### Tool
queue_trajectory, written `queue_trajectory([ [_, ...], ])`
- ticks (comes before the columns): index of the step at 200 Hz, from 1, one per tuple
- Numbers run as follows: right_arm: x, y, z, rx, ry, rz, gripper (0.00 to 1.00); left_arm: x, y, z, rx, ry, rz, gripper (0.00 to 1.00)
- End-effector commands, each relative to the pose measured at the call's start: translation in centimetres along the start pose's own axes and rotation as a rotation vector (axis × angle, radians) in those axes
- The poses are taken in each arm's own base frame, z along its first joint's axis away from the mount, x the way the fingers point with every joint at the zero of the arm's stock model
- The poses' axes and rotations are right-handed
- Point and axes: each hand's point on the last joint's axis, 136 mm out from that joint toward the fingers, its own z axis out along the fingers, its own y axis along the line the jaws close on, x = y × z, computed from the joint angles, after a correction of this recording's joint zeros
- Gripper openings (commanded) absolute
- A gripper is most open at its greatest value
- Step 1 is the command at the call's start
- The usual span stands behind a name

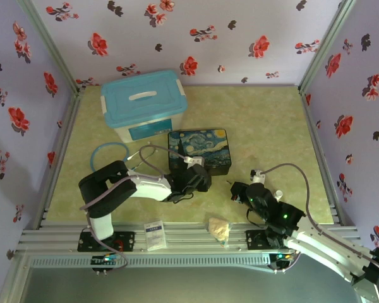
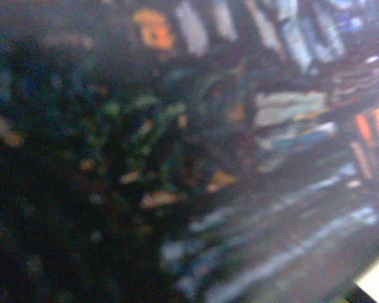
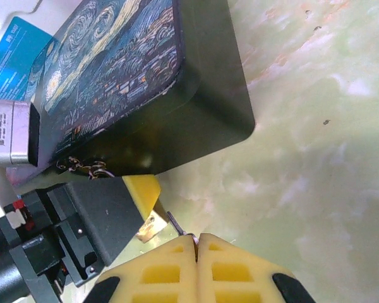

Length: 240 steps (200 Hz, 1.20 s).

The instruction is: Unlock the padlock with the key

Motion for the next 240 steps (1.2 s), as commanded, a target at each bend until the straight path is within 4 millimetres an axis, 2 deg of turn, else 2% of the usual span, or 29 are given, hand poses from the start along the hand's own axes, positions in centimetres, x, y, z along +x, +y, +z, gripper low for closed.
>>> queue_trajectory([
  [1,-0.2,0.4,0.4,-0.019,-0.009,0.016,0.0,-1.5,-0.6,0.5,0.028,-0.04,-0.035,0.29],
  [34,0.3,0.4,1.0,-0.013,0.008,0.018,0.0,-1.2,-0.8,-0.1,0.055,-0.048,-0.066,0.29],
  [98,1.0,0.3,1.6,-0.023,0.036,0.036,0.0,1.2,1.0,-0.6,0.021,-0.085,-0.111,0.29],
  [144,1.4,0.0,1.8,-0.02,0.04,0.047,0.0,1.6,0.3,-1.3,0.032,-0.105,-0.096,0.28],
  [157,1.5,0.0,1.9,-0.023,0.044,0.05,0.0,1.3,0.2,-1.6,0.034,-0.119,-0.099,0.33],
  [170,1.6,-0.1,1.9,-0.024,0.045,0.052,0.0,0.9,0.1,-1.7,0.038,-0.123,-0.109,0.42],
  [192,1.5,-0.1,2.0,-0.023,0.042,0.053,0.0,0.0,-0.4,-2.3,0.044,-0.136,-0.104,0.47],
  [215,1.5,0.2,2.1,-0.028,0.046,0.053,0.0,0.1,-0.4,-3.0,0.039,-0.143,-0.112,0.46],
  [240,1.5,0.3,2.1,-0.025,0.047,0.05,0.0,1.3,0.2,-2.8,0.049,-0.129,-0.142,0.42],
])
